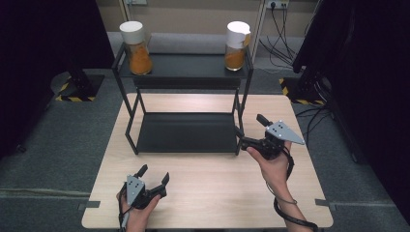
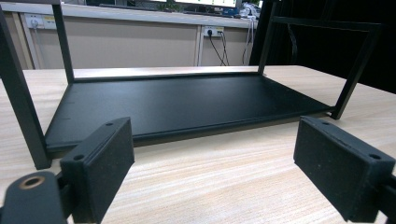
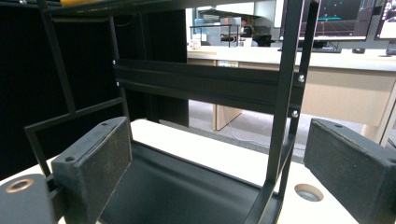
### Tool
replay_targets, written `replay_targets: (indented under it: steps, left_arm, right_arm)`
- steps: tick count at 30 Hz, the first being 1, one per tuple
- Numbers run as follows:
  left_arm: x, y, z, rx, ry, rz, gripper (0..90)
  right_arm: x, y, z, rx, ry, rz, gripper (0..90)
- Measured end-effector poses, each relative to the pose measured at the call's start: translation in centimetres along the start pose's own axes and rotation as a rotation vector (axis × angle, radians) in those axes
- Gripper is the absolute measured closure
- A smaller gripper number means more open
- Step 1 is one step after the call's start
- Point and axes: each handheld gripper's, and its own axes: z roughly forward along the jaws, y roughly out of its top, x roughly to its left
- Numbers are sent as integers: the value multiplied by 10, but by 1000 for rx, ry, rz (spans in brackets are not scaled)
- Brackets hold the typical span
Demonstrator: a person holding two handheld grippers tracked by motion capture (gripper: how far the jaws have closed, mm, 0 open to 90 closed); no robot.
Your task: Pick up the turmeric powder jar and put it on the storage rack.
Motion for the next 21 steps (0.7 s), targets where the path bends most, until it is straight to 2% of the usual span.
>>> replay_targets:
  steps: [21]
  left_arm:
    - [0,0,0,0,1,1,118]
  right_arm:
    - [0,-31,-13,47,5,24,78]
